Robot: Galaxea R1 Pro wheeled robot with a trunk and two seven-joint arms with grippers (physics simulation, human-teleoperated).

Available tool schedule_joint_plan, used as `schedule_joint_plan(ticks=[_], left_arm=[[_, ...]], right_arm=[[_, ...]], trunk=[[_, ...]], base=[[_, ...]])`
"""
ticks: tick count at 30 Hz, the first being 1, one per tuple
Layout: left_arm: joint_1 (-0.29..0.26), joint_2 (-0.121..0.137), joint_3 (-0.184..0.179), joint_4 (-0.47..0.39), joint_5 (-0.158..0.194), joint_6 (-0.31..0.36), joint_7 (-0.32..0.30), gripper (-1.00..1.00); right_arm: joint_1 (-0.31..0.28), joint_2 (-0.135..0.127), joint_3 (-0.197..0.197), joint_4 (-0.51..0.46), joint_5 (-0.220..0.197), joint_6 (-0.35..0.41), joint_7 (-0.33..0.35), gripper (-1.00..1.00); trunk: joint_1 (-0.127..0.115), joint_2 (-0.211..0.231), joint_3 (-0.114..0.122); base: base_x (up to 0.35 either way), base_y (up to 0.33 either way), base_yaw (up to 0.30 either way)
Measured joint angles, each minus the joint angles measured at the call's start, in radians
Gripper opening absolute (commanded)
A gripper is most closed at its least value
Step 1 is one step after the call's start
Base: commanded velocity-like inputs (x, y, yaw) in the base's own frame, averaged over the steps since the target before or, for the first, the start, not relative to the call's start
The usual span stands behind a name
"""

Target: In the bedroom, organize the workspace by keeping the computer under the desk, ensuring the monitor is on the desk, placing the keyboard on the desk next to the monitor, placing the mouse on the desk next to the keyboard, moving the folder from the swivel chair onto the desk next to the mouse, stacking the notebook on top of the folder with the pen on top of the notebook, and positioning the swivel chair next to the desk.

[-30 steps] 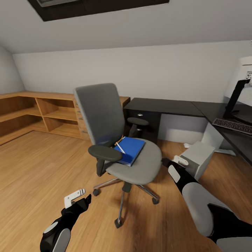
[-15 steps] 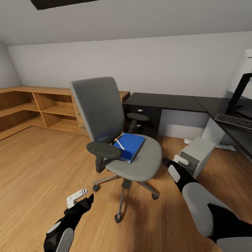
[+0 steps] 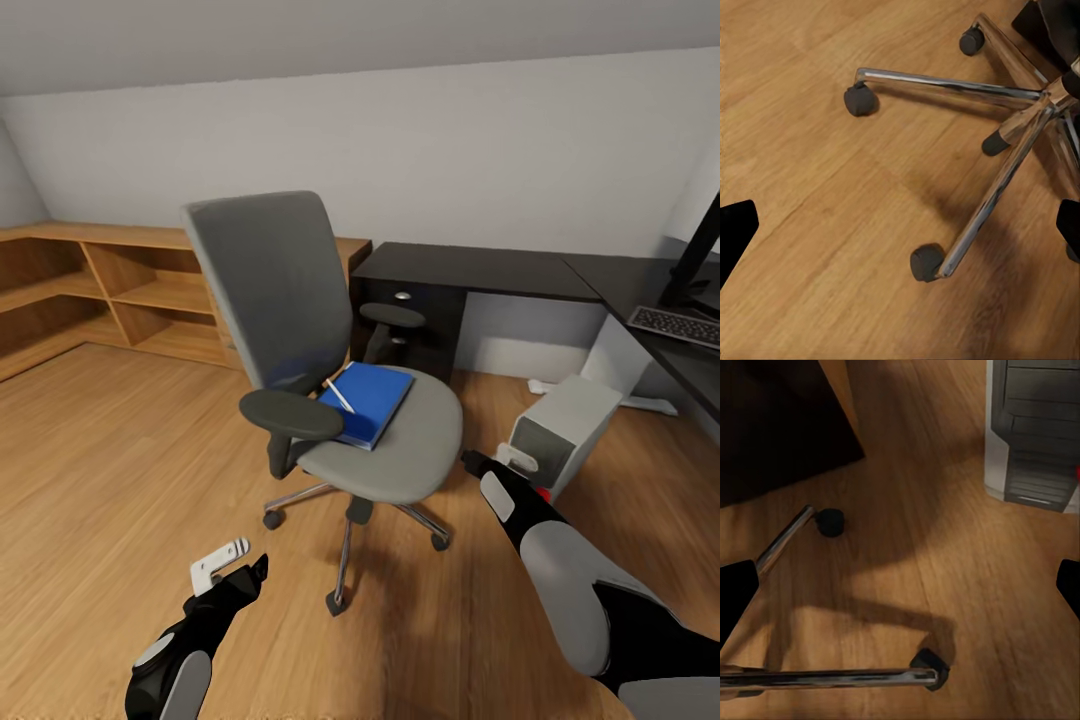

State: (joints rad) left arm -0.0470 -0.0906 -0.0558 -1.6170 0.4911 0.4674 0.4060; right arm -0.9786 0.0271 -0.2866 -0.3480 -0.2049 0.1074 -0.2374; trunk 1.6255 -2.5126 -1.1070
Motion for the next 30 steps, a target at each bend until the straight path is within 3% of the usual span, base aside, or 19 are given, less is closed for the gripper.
schedule_joint_plan(ticks=[3, 21, 30], left_arm=[[0.000, 0.000, 0.000, 0.000, 0.000, 0.000, -0.001, 1.00], [0.000, 0.009, 0.004, 0.000, -0.001, 0.000, -0.008, 1.00], [0.000, 0.009, 0.004, 0.000, -0.004, -0.001, -0.007, 1.00]], right_arm=[[0.000, 0.000, 0.000, 0.001, 0.000, -0.010, 0.000, 1.00], [0.000, 0.001, 0.002, -0.001, -0.002, -0.015, 0.000, 1.00], [0.000, 0.006, 0.000, 0.000, 0.001, -0.015, -0.006, 1.00]], trunk=[[0.001, -0.001, -0.012], [0.001, -0.001, -0.012], [0.001, -0.001, -0.012]], base=[[0.000, 0.000, 0.000], [0.066, 0.000, 0.004], [0.009, 0.000, 0.225]])
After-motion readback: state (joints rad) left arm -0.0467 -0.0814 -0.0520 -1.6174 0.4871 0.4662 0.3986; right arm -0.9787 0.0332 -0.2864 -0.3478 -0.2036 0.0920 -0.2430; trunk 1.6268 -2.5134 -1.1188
